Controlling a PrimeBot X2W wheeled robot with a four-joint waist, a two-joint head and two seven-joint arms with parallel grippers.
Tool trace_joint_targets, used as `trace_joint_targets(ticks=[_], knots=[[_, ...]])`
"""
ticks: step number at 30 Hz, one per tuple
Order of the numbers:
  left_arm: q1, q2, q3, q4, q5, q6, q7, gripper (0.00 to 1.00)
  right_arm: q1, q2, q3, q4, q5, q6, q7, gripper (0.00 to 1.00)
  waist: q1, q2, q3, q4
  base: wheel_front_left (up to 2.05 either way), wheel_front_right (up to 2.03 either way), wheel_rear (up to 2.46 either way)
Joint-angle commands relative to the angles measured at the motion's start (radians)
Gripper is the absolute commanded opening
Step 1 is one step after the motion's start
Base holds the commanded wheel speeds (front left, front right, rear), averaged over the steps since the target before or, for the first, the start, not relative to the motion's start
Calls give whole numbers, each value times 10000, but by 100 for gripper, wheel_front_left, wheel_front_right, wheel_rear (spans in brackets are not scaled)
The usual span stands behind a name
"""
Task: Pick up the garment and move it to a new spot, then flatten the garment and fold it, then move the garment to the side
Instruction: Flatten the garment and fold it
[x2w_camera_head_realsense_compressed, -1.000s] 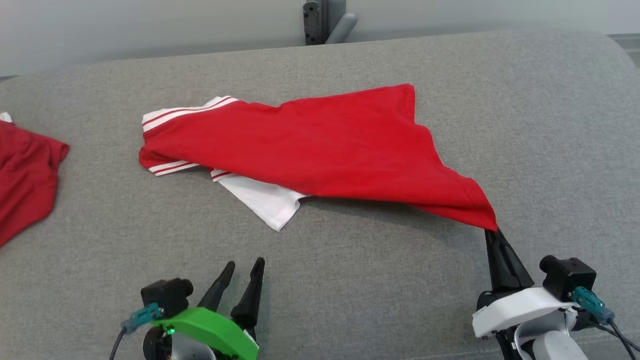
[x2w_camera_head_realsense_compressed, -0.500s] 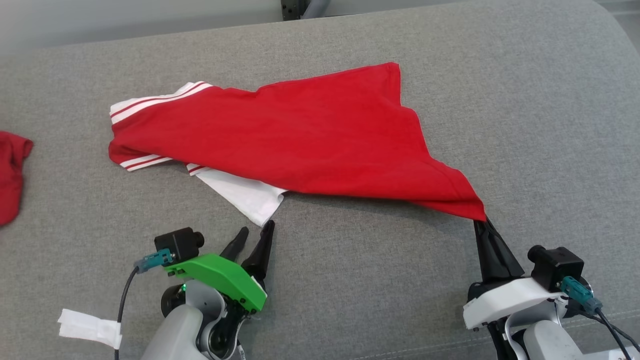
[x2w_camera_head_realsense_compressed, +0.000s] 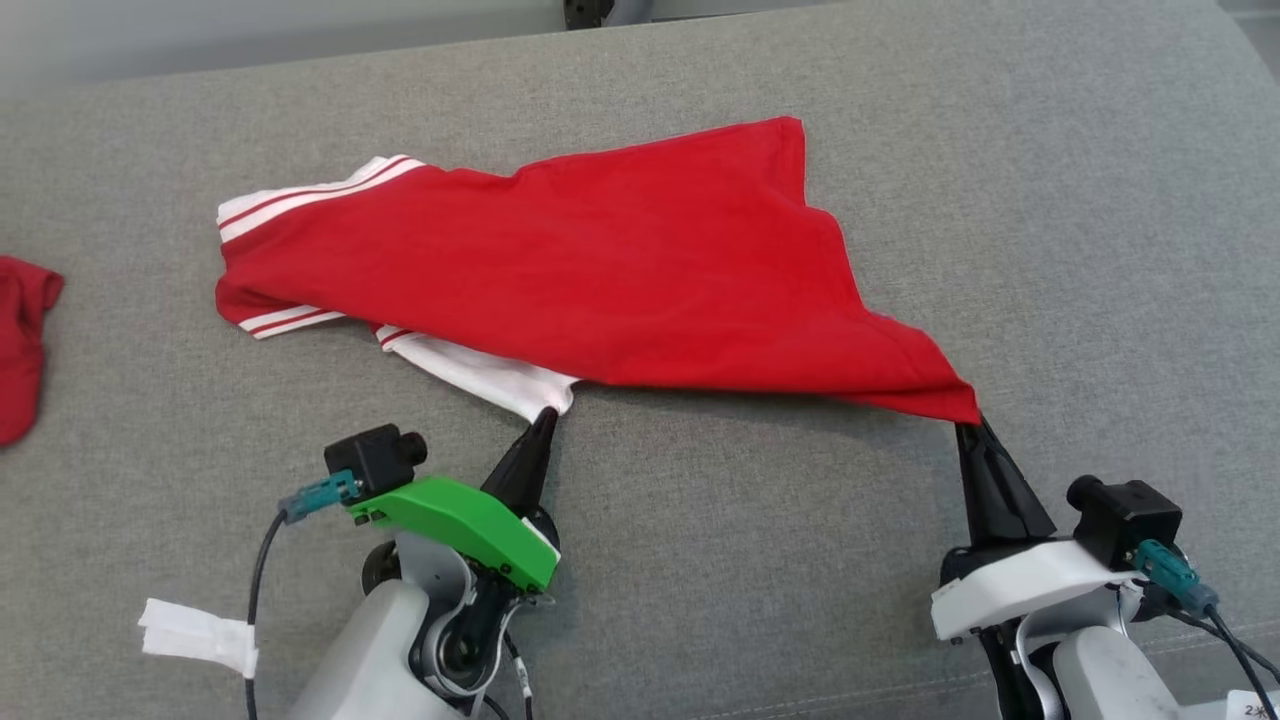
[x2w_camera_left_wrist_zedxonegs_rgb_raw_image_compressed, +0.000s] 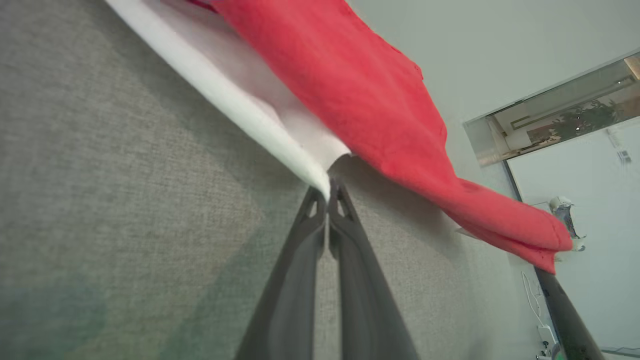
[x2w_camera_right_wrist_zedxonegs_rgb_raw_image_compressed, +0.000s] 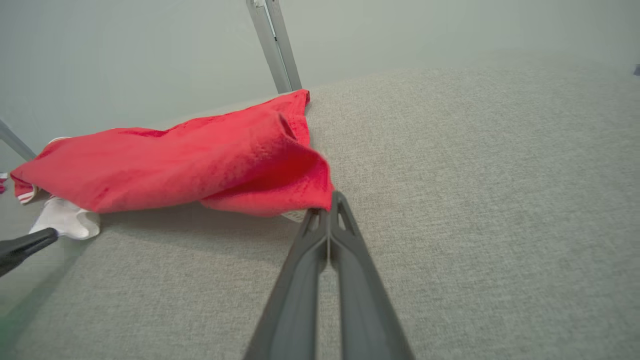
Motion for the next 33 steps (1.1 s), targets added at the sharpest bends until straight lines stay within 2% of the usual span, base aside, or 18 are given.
trace_joint_targets(ticks=[1,6,10,13,16,21,26,33], knots=[[242,234,90,-478,-436,-56,-130,0,-100,-17,-81,-103,203,-14,3,0,0,0,-210,103,0,0,0],[659,1045,835,-2444,-1782,-52,-301,0,-245,-54,-51,-246,390,-14,2,0,0,0,-771,262,0,0,0],[546,1853,1822,-3881,-2541,-23,-128,0,-566,-407,9,-412,947,-14,2,0,0,0,-1231,335,0,0,0],[208,2303,2437,-4741,-3297,275,422,0,-927,-631,251,-210,2306,-11,163,0,0,0,-1572,349,0,0,0],[-243,2941,3002,-5302,-3594,663,844,0,-1653,-1423,837,-447,3494,-11,1019,0,0,0,-1847,245,0,0,0],[-1106,3373,3635,-5798,-4259,1220,1379,0,-2674,-2574,1241,-1152,4872,-11,2158,0,0,0,-2248,82,0,0,0],[-2119,3630,3934,-6146,-4688,1583,1843,0,-3661,-3327,882,-1693,5968,-11,2995,0,0,0,-2568,-41,0,0,0],[-3728,3734,3820,-6677,-4812,2037,2359,0,-4900,-4029,146,-2234,6420,-11,3737,0,0,0,-2813,-93,0,0,0]])
